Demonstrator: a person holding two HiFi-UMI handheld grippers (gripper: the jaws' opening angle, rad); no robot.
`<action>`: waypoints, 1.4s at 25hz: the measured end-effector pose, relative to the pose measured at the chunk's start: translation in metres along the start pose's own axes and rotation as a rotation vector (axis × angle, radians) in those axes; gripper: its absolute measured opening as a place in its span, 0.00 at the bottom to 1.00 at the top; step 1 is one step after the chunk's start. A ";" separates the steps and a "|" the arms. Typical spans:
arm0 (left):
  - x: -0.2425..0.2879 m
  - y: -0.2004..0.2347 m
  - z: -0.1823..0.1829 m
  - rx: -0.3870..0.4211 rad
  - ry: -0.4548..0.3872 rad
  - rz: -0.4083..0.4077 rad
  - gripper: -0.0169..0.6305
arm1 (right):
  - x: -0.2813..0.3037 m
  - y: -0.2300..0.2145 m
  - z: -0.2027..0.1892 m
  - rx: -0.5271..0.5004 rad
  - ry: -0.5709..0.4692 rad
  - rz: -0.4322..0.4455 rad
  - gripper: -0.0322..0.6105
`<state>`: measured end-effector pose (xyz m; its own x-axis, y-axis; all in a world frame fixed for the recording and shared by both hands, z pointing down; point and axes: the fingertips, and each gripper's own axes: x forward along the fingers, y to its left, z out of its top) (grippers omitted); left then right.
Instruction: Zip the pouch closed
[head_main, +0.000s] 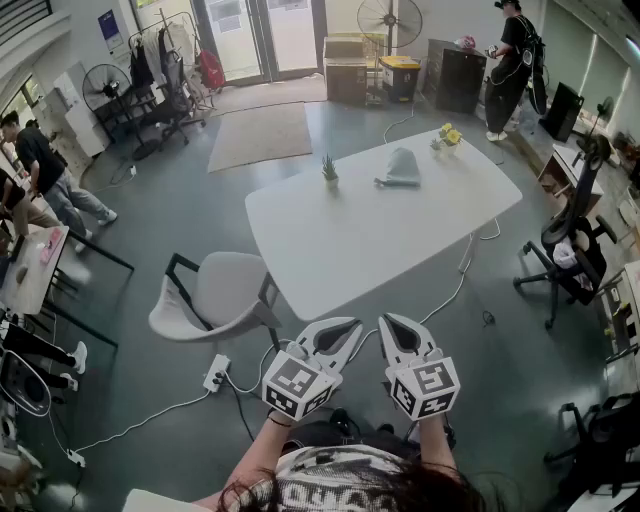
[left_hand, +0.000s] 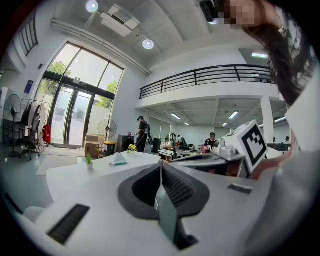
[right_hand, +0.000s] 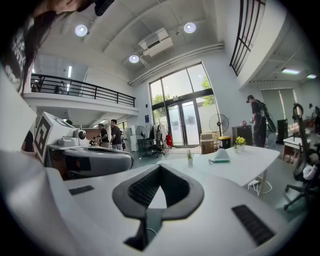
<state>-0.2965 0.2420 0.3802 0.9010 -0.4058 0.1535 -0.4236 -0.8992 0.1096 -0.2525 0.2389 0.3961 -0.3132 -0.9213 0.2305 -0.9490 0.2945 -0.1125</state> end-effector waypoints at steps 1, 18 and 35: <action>-0.003 0.002 0.000 0.000 0.003 -0.001 0.05 | 0.001 0.002 0.001 0.003 -0.001 -0.002 0.05; 0.012 0.018 -0.010 -0.022 0.029 -0.035 0.05 | 0.006 -0.020 -0.001 0.047 0.008 -0.059 0.05; 0.163 0.020 0.006 -0.052 0.033 0.121 0.05 | 0.031 -0.169 0.017 0.027 0.019 0.126 0.05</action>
<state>-0.1580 0.1567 0.4021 0.8396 -0.5047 0.2009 -0.5343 -0.8338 0.1385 -0.1014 0.1568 0.4057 -0.4304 -0.8726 0.2308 -0.9010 0.4000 -0.1679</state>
